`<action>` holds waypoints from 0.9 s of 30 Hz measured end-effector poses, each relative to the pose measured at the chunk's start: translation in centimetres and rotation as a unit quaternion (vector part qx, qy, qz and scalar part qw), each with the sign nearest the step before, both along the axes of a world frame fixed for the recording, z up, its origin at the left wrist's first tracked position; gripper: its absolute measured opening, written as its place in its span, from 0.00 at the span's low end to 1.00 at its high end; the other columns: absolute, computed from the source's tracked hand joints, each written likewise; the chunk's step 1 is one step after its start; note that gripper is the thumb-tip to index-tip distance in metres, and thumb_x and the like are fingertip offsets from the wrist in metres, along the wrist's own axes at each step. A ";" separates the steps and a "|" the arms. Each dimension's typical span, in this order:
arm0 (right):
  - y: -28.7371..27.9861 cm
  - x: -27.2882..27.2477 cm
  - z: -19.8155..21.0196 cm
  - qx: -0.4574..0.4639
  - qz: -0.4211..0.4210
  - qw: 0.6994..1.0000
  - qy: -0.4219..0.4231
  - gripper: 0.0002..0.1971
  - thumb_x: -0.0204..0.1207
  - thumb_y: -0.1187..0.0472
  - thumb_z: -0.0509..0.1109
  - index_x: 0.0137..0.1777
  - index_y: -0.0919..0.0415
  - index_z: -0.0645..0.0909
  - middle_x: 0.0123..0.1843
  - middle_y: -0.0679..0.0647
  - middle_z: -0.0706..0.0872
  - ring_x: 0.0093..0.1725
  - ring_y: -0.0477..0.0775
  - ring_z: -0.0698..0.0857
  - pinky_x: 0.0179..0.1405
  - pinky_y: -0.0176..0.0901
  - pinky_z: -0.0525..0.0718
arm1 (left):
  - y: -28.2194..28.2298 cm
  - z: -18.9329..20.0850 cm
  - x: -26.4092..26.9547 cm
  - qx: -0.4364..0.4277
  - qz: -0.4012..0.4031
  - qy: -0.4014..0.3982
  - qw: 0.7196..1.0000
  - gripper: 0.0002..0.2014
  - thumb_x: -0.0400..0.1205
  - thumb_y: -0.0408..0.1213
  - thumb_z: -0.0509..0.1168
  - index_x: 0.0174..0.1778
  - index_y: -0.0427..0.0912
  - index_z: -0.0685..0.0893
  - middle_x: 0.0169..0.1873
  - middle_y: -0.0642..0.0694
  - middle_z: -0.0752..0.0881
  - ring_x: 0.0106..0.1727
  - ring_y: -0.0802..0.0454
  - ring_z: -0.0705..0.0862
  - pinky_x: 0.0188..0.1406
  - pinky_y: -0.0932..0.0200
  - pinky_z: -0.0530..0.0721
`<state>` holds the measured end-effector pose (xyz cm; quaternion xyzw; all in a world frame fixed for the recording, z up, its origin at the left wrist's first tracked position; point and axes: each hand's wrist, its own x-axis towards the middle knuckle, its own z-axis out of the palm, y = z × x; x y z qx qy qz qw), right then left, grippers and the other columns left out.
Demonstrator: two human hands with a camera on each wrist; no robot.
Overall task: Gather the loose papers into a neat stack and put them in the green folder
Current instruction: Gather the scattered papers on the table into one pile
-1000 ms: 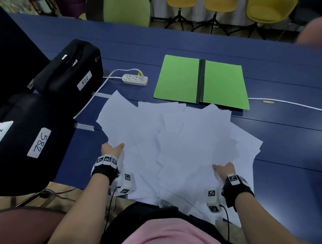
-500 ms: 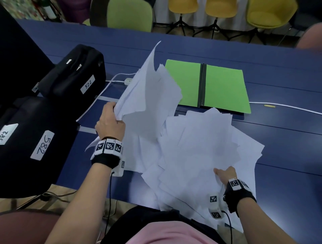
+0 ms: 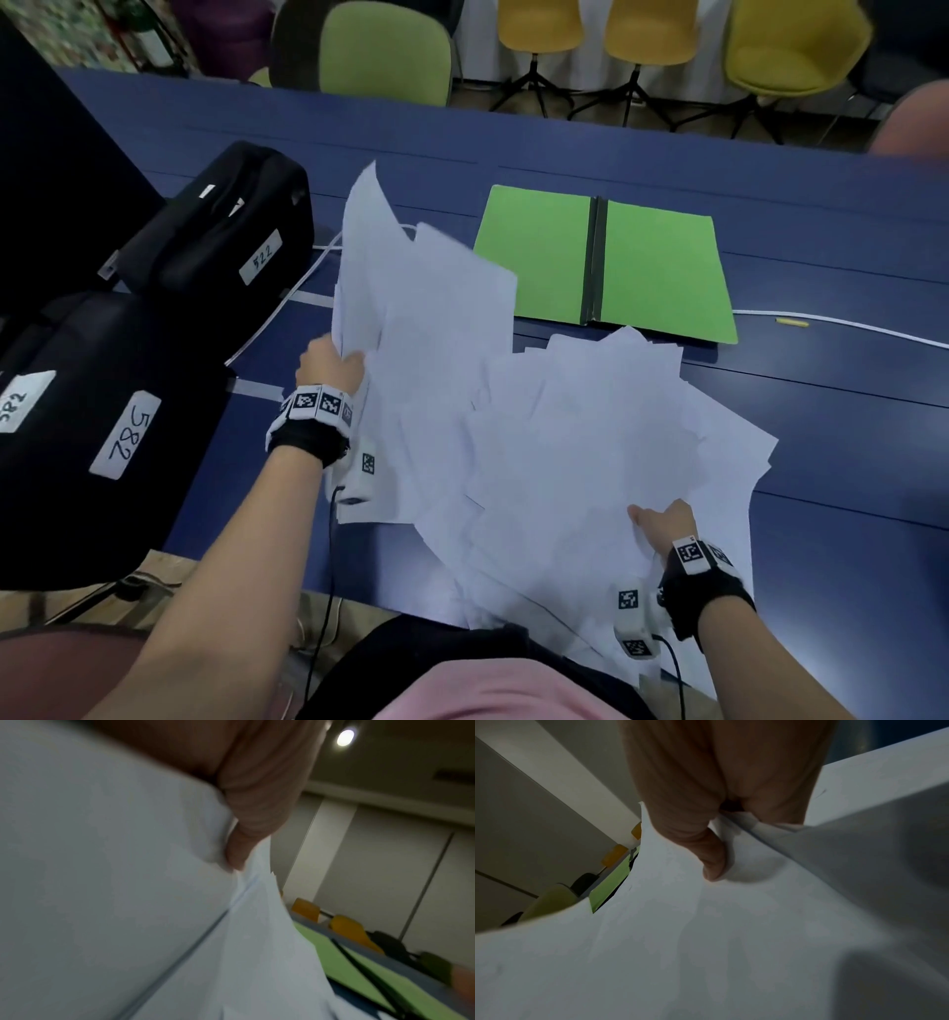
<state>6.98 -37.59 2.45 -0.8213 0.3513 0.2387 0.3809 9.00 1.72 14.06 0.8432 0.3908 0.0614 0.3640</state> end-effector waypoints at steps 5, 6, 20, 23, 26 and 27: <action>-0.1 0.2 -0.3 -0.005 0.005 1.000 0.003 0.31 0.74 0.66 0.71 0.71 0.81 0.65 0.64 0.72 0.77 0.66 0.69 0.78 0.57 0.51 0.75 | 0.6 -4.6 -2.1 -0.088 -0.009 0.109 0.990 0.20 0.69 0.30 0.77 0.56 0.33 0.84 0.55 0.36 0.88 0.54 0.39 0.86 0.50 0.54 0.84; -0.1 0.2 -0.3 -0.008 0.006 1.000 0.004 0.31 0.74 0.66 0.71 0.71 0.81 0.65 0.64 0.72 0.77 0.67 0.70 0.77 0.58 0.52 0.76 | 0.6 -5.3 -2.6 -0.088 0.017 0.127 0.988 0.22 0.68 0.29 0.76 0.57 0.31 0.82 0.57 0.34 0.87 0.56 0.37 0.86 0.51 0.52 0.84; -0.3 0.2 -0.9 -0.009 -0.001 1.000 -0.002 0.32 0.73 0.66 0.72 0.72 0.81 0.64 0.66 0.72 0.75 0.69 0.72 0.75 0.64 0.57 0.75 | 3.0 -6.8 -4.1 -0.209 0.054 0.205 0.955 0.22 0.75 0.34 0.73 0.59 0.25 0.74 0.45 0.30 0.84 0.49 0.33 0.85 0.50 0.49 0.83; -0.4 0.2 -1.0 -0.007 0.000 1.000 0.000 0.34 0.73 0.65 0.73 0.73 0.81 0.63 0.66 0.71 0.75 0.67 0.69 0.76 0.60 0.54 0.75 | 3.8 -7.7 -5.1 -0.254 0.035 0.239 0.937 0.31 0.69 0.37 0.77 0.62 0.27 0.71 0.43 0.29 0.83 0.39 0.33 0.87 0.43 0.44 0.87; -0.4 0.2 -0.9 -0.005 0.004 1.000 -0.001 0.34 0.73 0.64 0.73 0.73 0.80 0.63 0.61 0.67 0.76 0.60 0.64 0.77 0.55 0.52 0.75 | 3.4 -8.4 -6.0 -0.270 0.028 0.275 0.922 0.34 0.69 0.39 0.77 0.65 0.26 0.70 0.48 0.32 0.82 0.40 0.36 0.85 0.38 0.49 0.85; -0.3 0.2 -0.9 -0.009 0.005 1.000 0.002 0.35 0.73 0.64 0.73 0.74 0.80 0.63 0.65 0.69 0.76 0.63 0.67 0.78 0.58 0.54 0.76 | 3.2 -8.8 -6.1 -0.284 0.035 0.258 0.923 0.38 0.68 0.41 0.78 0.68 0.27 0.69 0.56 0.33 0.81 0.49 0.34 0.85 0.42 0.47 0.85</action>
